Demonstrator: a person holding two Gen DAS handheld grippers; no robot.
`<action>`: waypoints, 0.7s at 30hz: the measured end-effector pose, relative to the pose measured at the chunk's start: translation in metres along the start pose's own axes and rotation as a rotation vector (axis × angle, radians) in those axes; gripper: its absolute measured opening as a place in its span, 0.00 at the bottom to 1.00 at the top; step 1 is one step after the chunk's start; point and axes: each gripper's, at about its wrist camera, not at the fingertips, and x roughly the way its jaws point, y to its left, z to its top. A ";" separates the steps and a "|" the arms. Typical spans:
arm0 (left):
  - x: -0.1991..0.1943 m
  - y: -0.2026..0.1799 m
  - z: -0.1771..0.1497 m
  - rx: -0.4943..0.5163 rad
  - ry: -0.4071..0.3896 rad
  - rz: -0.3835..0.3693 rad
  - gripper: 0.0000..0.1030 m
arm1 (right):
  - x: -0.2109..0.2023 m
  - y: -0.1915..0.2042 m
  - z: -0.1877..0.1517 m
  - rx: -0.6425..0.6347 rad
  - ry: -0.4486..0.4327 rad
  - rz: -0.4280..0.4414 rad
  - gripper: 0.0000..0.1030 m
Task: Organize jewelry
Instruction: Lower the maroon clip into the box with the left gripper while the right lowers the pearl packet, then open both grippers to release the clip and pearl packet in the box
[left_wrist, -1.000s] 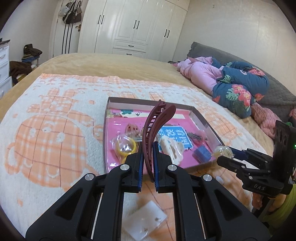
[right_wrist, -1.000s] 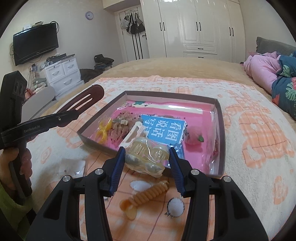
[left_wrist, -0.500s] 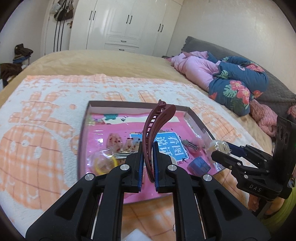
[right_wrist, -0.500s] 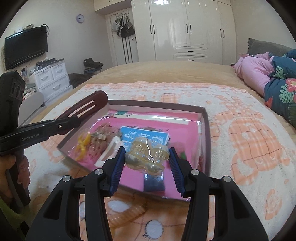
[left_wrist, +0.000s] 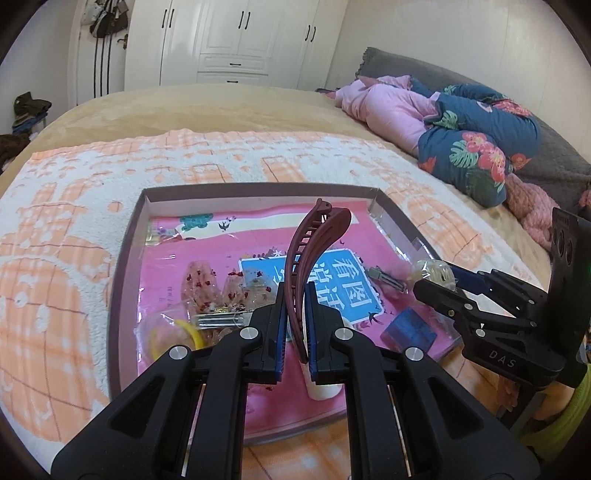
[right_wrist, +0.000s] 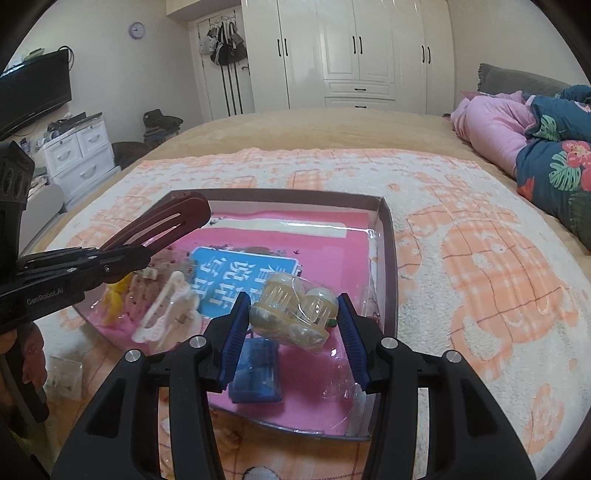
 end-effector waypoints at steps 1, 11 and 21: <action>0.003 0.000 0.000 -0.001 0.006 0.000 0.04 | 0.001 -0.001 0.000 0.002 0.001 -0.001 0.45; 0.016 0.002 -0.002 -0.004 0.034 0.000 0.04 | 0.005 -0.001 -0.003 0.004 0.010 0.009 0.46; 0.019 0.001 -0.005 -0.003 0.055 -0.002 0.04 | -0.005 -0.003 -0.006 0.026 0.003 0.029 0.54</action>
